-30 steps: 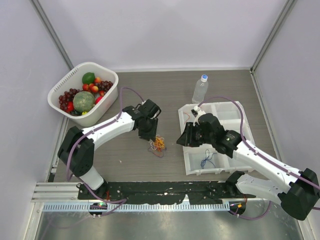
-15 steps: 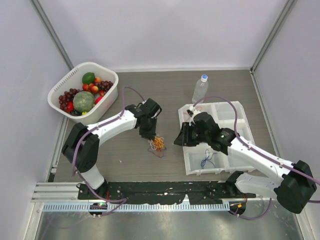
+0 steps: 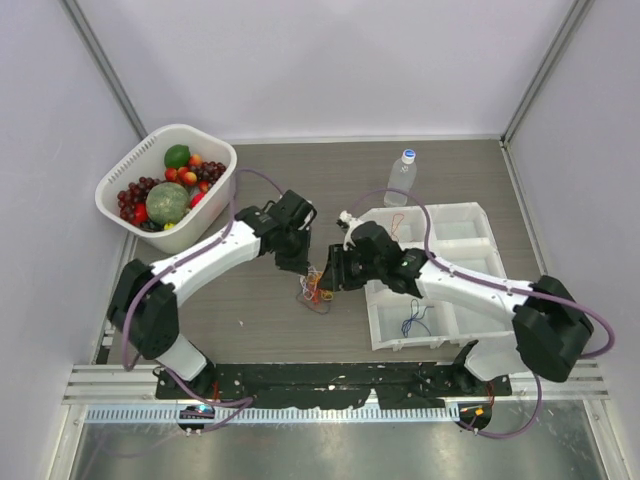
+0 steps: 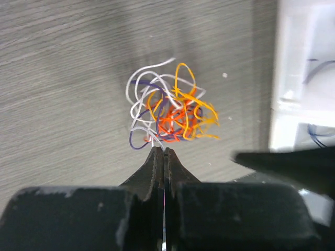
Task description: Untangle the cables
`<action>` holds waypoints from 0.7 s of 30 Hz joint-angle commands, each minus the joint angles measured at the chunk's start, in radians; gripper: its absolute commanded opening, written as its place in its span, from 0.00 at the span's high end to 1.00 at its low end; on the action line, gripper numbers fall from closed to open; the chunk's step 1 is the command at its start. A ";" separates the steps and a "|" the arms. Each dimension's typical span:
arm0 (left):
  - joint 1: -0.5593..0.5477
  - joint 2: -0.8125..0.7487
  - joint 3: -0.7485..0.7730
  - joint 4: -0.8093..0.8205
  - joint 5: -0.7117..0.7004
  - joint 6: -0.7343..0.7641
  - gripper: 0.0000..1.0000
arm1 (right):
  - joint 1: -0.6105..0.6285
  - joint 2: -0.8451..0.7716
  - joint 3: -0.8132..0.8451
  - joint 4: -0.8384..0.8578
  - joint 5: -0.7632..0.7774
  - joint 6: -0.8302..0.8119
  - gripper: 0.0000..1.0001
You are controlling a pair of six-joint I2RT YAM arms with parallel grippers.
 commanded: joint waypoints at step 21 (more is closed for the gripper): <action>0.005 -0.400 0.804 -0.045 0.137 -0.062 1.00 | 0.025 0.410 0.068 0.247 0.164 0.141 0.65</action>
